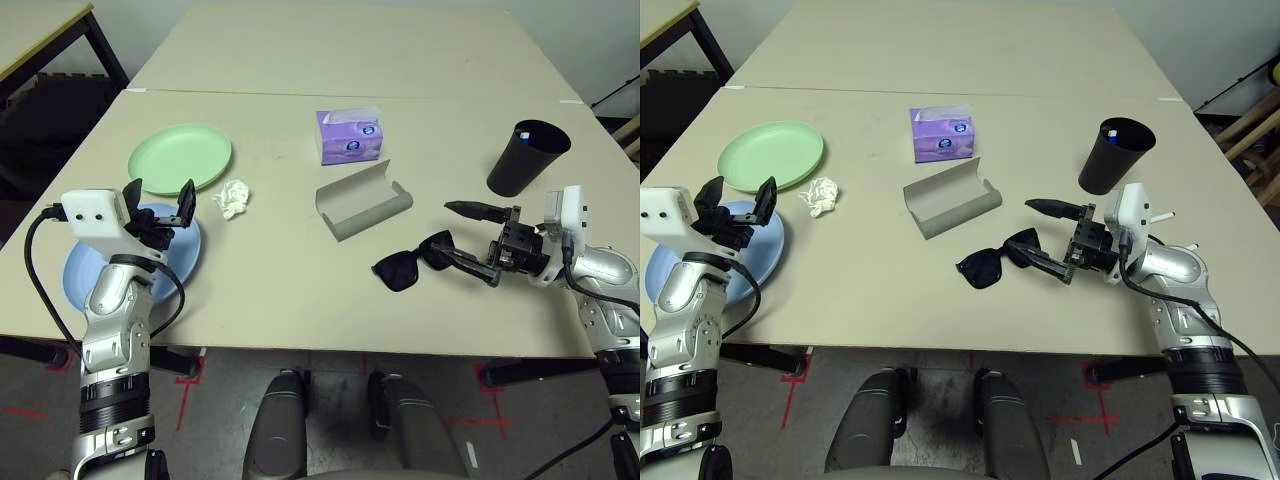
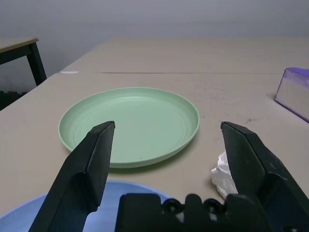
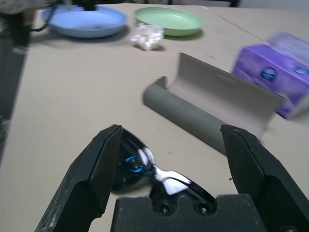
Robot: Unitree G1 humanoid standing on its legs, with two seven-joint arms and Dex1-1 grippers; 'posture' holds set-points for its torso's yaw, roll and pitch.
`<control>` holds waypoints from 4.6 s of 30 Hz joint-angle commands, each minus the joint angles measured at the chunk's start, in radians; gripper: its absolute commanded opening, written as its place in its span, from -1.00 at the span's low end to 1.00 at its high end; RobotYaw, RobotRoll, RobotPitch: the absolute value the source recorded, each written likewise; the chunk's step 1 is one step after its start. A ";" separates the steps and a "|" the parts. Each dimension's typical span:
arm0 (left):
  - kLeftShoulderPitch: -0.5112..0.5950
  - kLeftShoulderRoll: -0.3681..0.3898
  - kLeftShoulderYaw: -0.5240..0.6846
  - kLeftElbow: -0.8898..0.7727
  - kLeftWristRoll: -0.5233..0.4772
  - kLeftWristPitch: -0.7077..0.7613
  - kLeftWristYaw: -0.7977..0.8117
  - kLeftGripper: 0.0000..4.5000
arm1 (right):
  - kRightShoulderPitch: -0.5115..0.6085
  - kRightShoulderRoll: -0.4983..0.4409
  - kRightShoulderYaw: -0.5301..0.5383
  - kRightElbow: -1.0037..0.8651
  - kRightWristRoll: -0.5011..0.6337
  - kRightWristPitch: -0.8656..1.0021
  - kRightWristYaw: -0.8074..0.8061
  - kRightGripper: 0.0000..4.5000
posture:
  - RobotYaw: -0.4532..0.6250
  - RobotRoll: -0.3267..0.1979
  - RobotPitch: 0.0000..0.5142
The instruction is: Organize and tidy the items on the table.
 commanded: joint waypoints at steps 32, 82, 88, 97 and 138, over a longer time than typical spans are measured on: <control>0.027 0.240 0.048 -0.044 -0.100 0.357 -0.126 1.00 | -0.028 0.015 0.032 0.055 0.006 -0.060 0.068 0.99 | 0.19 0.25 -0.33; 0.084 0.509 0.237 0.274 -0.106 0.683 -0.210 -0.99 | 0.015 0.021 0.050 -0.109 0.004 0.045 -0.010 1.00 | 0.17 0.25 -0.33; 0.063 0.519 0.239 0.281 -0.120 0.703 -0.229 -0.99 | 0.013 0.022 0.053 -0.108 0.001 0.044 -0.013 1.00 | 0.16 0.25 -0.33; 0.084 0.533 0.295 0.284 -0.208 0.876 -0.296 -0.99 | 0.006 0.020 0.053 -0.097 -0.004 0.036 -0.011 1.00 | 0.15 0.25 -0.34; -0.821 0.412 -0.021 1.020 0.041 0.391 -0.112 -0.99 | 0.045 0.013 0.060 -0.143 0.004 0.045 -0.038 1.00 | 0.11 0.25 -0.27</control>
